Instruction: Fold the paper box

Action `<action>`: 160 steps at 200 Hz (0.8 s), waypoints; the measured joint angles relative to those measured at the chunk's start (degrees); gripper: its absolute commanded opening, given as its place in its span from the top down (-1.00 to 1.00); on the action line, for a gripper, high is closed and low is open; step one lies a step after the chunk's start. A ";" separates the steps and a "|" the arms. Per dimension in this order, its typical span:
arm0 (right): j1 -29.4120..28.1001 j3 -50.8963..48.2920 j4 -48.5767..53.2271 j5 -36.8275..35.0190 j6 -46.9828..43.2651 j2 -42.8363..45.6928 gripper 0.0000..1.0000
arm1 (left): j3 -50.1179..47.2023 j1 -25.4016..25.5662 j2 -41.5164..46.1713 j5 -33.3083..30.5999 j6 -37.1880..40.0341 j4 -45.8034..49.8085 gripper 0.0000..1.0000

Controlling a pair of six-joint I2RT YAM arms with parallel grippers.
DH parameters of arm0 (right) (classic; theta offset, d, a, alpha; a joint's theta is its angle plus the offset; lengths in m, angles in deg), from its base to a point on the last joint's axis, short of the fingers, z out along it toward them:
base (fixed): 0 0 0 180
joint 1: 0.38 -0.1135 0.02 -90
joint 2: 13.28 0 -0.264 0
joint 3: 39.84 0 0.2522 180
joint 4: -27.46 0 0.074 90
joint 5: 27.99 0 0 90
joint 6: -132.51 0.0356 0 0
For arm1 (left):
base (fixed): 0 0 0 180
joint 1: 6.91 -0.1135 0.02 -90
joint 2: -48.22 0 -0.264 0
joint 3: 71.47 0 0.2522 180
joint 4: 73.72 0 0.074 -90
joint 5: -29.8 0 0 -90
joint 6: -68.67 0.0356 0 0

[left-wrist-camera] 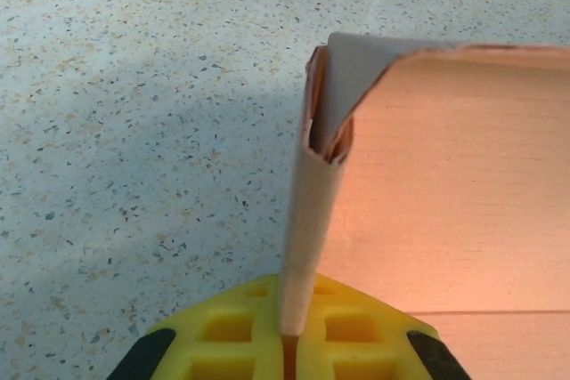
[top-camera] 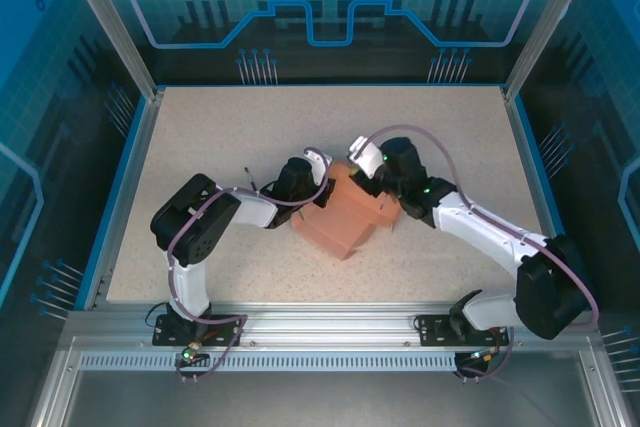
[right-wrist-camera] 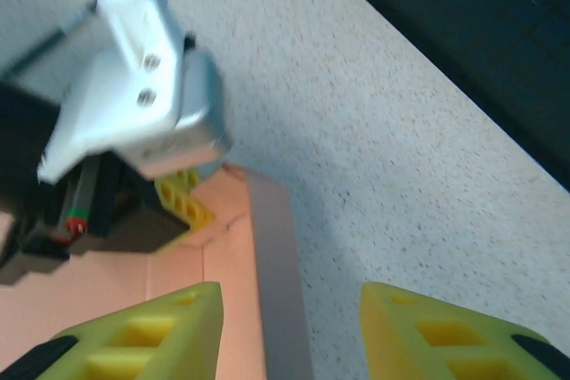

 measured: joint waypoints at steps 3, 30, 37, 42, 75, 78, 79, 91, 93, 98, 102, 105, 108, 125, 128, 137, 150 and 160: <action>0.87 0.57 0.33 1.33 1.07 0.00 0.09 | -0.20 0.02 0.00 0.07 0.22 -0.28 0.88; 8.13 5.70 3.19 11.76 8.44 -2.56 0.09 | -1.77 0.57 0.00 0.68 1.88 -3.13 0.87; 9.40 7.15 3.78 13.75 10.03 -4.07 0.09 | -2.01 0.79 0.00 0.81 2.34 -3.61 0.87; 10.16 8.31 4.28 15.30 11.21 -5.46 0.09 | -2.12 0.94 0.00 0.83 2.54 -3.78 0.87; 11.34 14.53 8.44 22.51 16.63 -15.26 0.09 | -2.23 1.42 0.00 0.87 3.39 -4.07 0.85; 11.34 15.06 8.72 23.17 17.09 -16.26 0.09 | -2.23 1.42 0.00 0.87 3.41 -4.09 0.85; 11.34 15.19 8.85 23.32 17.18 -16.50 0.09 | -2.23 1.40 0.00 0.87 3.45 -4.09 0.85; 11.41 16.92 9.94 25.22 18.64 -20.06 0.09 | -2.27 1.42 0.00 0.90 3.85 -4.22 0.84; 11.45 17.09 10.05 25.42 18.82 -20.44 0.09 | -2.27 1.40 0.00 0.90 3.85 -4.26 0.84; 11.47 17.55 10.38 26.16 19.39 -21.73 0.09 | -2.27 1.40 0.00 0.90 3.91 -4.26 0.85; 11.47 17.84 10.67 26.56 19.76 -22.51 0.10 | -2.27 1.40 0.00 0.92 3.96 -4.28 0.84; 11.50 18.01 10.78 26.99 20.06 -23.15 0.10 | -2.27 1.40 0.00 0.90 3.96 -4.31 0.84; 11.50 18.16 10.93 27.26 20.37 -23.65 0.10 | -2.27 1.40 0.00 0.92 3.98 -4.31 0.84; 11.50 19.12 11.96 28.92 21.49 -26.10 0.13 | -2.29 1.40 0.00 0.98 3.98 -4.44 0.84; 11.50 19.34 12.13 29.11 21.79 -26.38 0.14 | -2.29 1.40 0.00 1.03 3.98 -4.44 0.84; 11.50 20.00 12.46 29.90 22.21 -27.39 0.15 | -2.29 1.40 0.00 1.05 3.98 -4.44 0.83; 11.50 20.83 12.63 30.62 22.53 -28.52 0.17 | -2.38 1.40 -0.02 1.05 3.98 -4.39 0.83; 11.50 21.24 12.79 31.06 22.88 -29.05 0.18 | -2.49 1.40 -0.02 1.05 3.98 -4.46 0.82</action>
